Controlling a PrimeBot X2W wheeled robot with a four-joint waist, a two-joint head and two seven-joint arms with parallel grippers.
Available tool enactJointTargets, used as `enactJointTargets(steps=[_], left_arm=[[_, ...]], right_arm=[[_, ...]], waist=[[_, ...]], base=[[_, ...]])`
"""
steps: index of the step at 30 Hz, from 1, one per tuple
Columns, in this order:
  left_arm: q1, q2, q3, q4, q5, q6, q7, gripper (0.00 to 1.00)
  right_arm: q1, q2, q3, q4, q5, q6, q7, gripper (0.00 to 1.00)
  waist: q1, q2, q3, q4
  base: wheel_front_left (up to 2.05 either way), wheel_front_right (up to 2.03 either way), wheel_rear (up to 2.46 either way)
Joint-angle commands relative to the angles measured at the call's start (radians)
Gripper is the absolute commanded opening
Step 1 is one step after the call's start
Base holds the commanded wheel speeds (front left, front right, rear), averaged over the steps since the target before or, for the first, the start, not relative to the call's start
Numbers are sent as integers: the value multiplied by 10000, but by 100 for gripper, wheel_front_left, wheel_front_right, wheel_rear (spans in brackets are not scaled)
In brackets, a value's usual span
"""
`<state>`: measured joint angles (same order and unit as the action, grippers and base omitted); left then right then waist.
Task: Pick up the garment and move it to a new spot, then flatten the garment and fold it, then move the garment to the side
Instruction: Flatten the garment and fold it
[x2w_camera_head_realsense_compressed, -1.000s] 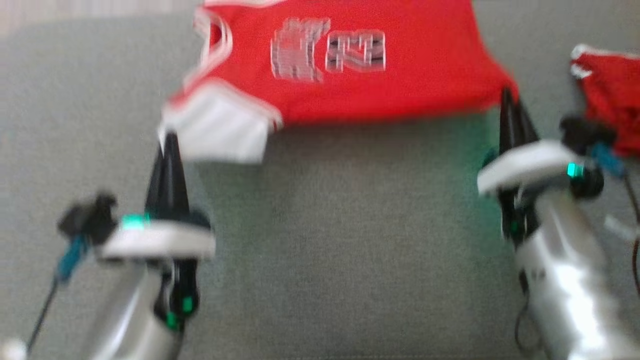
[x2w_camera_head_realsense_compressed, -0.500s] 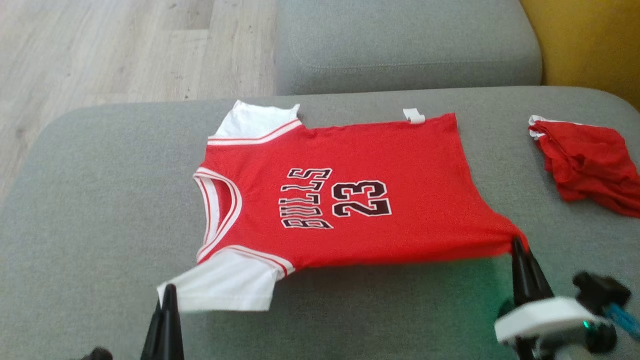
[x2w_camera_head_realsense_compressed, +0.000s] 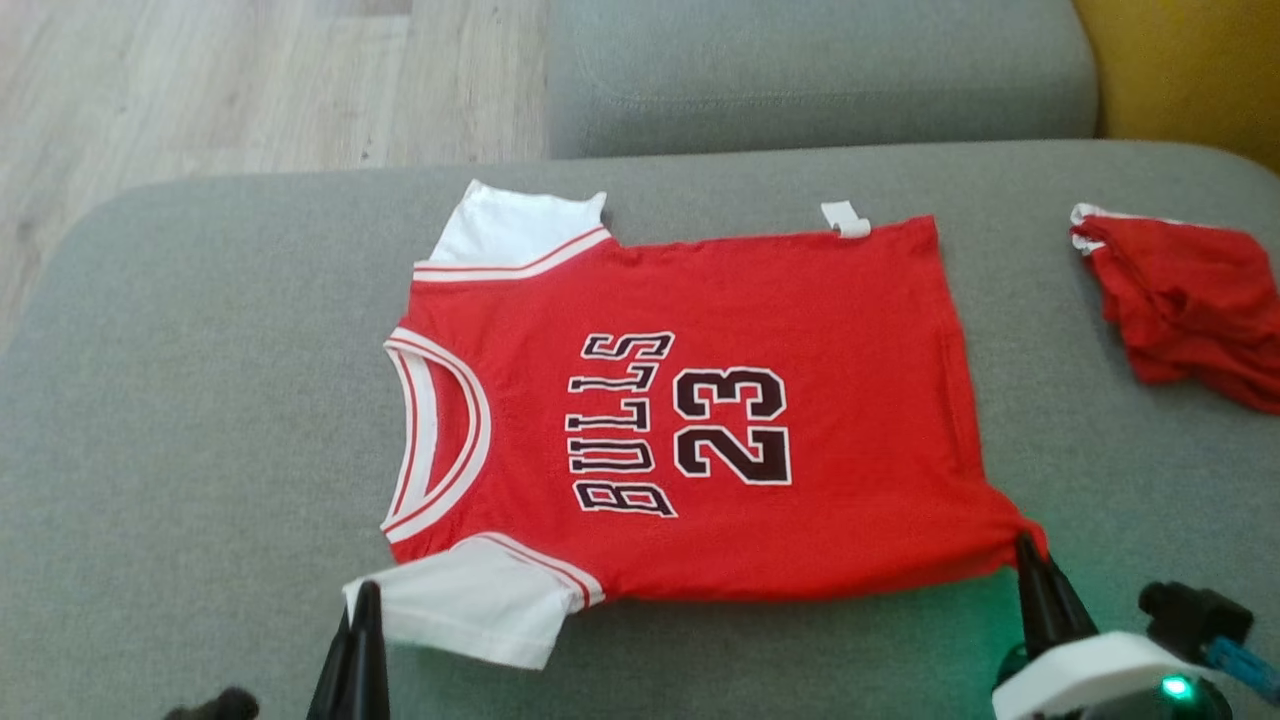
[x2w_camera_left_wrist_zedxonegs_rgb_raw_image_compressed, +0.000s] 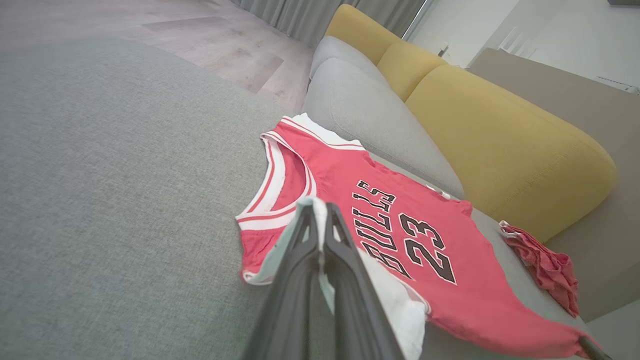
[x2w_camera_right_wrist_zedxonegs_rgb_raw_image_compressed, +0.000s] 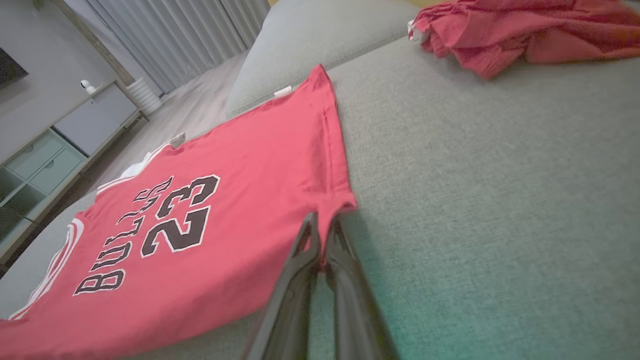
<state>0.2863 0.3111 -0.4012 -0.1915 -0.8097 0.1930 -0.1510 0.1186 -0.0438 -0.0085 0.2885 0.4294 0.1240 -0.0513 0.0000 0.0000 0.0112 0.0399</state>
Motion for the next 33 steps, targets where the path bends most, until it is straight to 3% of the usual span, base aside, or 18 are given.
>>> enactJointTargets(steps=[1,11,29,30,31,32,33], left_arm=[[-722,-33,241,-166,109,-73,-93,0],[-3000,-103,-52,1087,618,-654,38,0],[-7093,-848,-36,5016,1095,-1500,-581,0],[-7223,-871,-30,5219,1123,-1527,-624,0],[-7338,-902,-2,5418,1136,-1536,-673,0],[-7445,-931,42,5606,1157,-1528,-731,0],[-7544,-968,102,5788,1173,-1516,-794,0]], right_arm=[[-763,-65,290,-189,-100,67,-13,0],[-1952,-65,255,454,-61,67,-55,0],[-4697,-65,309,2244,-173,67,-439,0],[-4810,-64,347,2357,-166,67,-480,4],[-4916,-64,381,2468,-157,67,-524,27],[-5017,-64,407,2571,-136,67,-583,71],[-5113,-64,421,2682,-106,67,-645,100]], waist=[[0,0,161,35],[0,0,757,122],[0,0,2056,-252],[0,0,2083,-263],[0,0,2103,-273],[0,0,2116,-284],[0,0,2119,-291]], base=[[0,0,0],[0,0,0],[0,0,0],[0,0,0],[0,0,0],[0,0,0],[0,0,0]])
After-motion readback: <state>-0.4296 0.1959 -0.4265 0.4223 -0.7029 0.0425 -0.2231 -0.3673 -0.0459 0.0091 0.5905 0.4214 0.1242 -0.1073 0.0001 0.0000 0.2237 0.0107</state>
